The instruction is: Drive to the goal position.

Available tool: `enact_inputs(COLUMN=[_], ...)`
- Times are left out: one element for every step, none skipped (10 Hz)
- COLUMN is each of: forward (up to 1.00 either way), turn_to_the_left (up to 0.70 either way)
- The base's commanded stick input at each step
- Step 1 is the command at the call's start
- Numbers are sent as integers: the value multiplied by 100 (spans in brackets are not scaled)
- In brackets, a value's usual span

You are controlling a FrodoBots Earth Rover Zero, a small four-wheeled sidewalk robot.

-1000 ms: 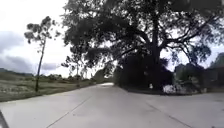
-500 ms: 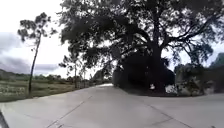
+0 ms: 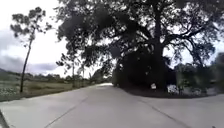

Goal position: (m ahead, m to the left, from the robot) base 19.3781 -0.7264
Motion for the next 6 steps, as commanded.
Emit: enact_inputs(forward=[85,85,85,85,85,85], turn_to_the_left=[0,0,0,0,0,0])
